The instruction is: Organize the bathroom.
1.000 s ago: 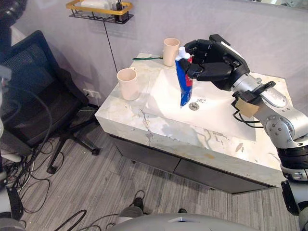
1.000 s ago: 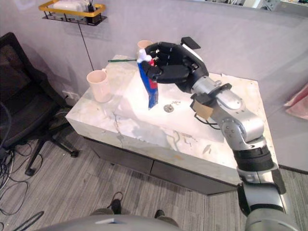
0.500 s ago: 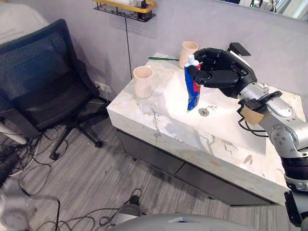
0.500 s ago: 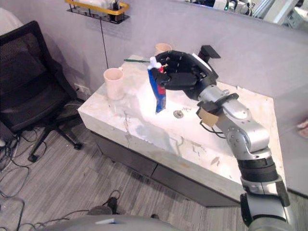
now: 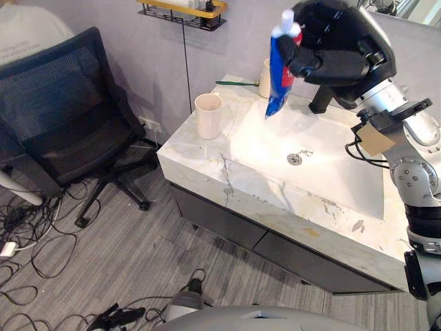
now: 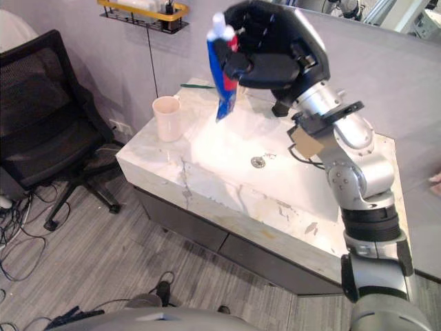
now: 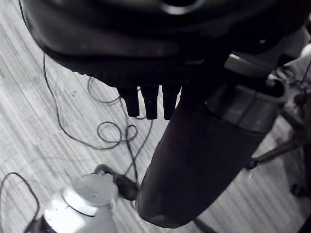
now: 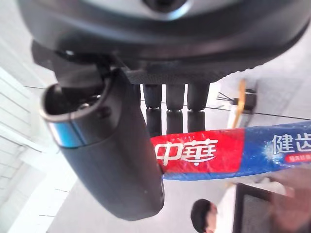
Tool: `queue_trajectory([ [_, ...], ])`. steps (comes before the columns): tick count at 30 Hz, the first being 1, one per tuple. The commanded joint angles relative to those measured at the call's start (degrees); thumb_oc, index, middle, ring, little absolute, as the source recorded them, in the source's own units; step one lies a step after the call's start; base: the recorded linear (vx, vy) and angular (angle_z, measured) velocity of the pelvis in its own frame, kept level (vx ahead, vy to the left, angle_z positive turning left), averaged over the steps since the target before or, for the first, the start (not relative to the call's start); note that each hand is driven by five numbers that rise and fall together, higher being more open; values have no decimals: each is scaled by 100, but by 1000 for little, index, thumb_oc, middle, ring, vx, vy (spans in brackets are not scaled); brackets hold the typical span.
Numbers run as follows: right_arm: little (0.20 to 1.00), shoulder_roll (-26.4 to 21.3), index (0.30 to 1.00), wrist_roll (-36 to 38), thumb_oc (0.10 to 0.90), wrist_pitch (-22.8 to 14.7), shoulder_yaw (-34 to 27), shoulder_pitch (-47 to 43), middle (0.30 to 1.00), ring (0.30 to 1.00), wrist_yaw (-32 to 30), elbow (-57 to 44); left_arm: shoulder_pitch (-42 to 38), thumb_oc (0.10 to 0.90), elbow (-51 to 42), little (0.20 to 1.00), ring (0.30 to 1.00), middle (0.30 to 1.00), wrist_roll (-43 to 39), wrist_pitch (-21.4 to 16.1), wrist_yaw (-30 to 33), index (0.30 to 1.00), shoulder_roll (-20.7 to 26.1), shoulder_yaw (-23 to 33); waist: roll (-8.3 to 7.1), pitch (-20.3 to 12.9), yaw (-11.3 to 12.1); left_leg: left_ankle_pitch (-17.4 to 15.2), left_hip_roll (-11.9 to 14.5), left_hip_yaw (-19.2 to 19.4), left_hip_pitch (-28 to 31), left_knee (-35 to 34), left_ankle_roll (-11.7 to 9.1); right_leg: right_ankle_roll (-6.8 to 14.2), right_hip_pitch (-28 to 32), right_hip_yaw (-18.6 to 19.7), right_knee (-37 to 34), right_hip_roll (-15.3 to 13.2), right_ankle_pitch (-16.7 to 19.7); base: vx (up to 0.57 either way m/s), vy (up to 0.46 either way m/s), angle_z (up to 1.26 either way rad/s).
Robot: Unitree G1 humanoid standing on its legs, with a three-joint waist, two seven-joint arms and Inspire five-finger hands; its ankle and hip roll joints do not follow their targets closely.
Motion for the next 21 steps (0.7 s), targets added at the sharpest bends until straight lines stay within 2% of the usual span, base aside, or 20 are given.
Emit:
queue_trajectory([
  [1,300,-211,300,227,400,-1255,-302,-1108,300,300,-286,-256,-363,800,696,900,900,900,700,-14,-356,900,491,-404,-191,-416,-51,-418,64,187,-126,694,-128,-170,-51,-219,208,217,-341,4,97,-6],
  [3,300,-172,300,169,400,-1281,-357,-1129,300,300,-371,-304,-524,800,1237,900,900,900,1616,173,-549,900,463,-833,-191,-454,-175,-471,35,621,-139,744,-90,-149,-43,-345,234,179,-361,4,85,6],
  [5,300,-287,300,199,400,-1310,-431,-1062,300,300,-452,-280,-647,800,1683,900,900,900,2168,179,-651,900,425,-1280,-164,-471,-307,-500,27,1074,-131,728,-60,-144,-57,-515,305,145,-404,2,91,27],
  [6,300,-311,300,194,400,-1370,-439,-1019,300,300,-453,-242,-693,800,1852,900,900,900,2169,342,-726,900,396,-1424,-159,-476,-340,-514,-3,1098,-121,718,-41,-136,-78,-535,358,125,-423,20,115,64],
  [8,300,-241,300,222,400,-1401,-417,-1030,300,300,-434,-141,-783,800,2306,900,900,900,1912,860,-923,900,286,-1536,-160,-482,-371,-569,-117,988,-60,673,37,-111,-100,-488,427,81,-439,60,127,53],
  [10,300,-176,300,203,400,-1331,-352,-1165,300,300,-494,-39,-767,800,2718,900,900,900,1814,1762,-1081,900,212,-1512,-161,-518,-376,-571,-206,955,29,563,93,-47,-122,-444,469,29,-420,74,105,10],
  [11,300,-171,300,200,400,-1314,-317,-1210,300,300,-532,-30,-756,800,2786,900,900,900,1810,1927,-1170,900,214,-1502,-163,-523,-374,-571,-223,944,44,542,105,-33,-131,-429,475,20,-414,43,54,7],
  [13,300,-197,300,231,400,-1290,-206,-1342,300,300,-637,17,-720,800,2927,900,900,900,1837,2644,-1640,900,222,-1432,-153,-537,-373,-569,-270,921,88,465,139,5,-170,-397,503,-14,-398,36,59,9],
  [15,300,-234,300,304,400,-1334,-145,-1393,300,300,-636,92,-664,800,3042,900,900,900,1797,3082,-2017,900,245,-1357,-123,-554,-388,-573,-303,928,122,391,172,33,-216,-357,545,-34,-398,30,66,2],
  [19,300,-192,300,321,400,-1375,-106,-1440,300,300,-651,166,-594,800,3030,900,900,900,1553,3325,-2182,900,355,-1253,-65,-561,-394,-622,-369,882,142,371,240,62,-313,-257,670,-68,-432,20,45,-2],
  [21,300,-135,300,278,400,-1378,-115,-1427,300,300,-692,127,-589,800,3006,900,900,900,1439,3316,-2137,900,376,-1240,-46,-536,-375,-654,-401,839,110,418,278,65,-346,-213,770,-92,-479,3,30,-10],
])
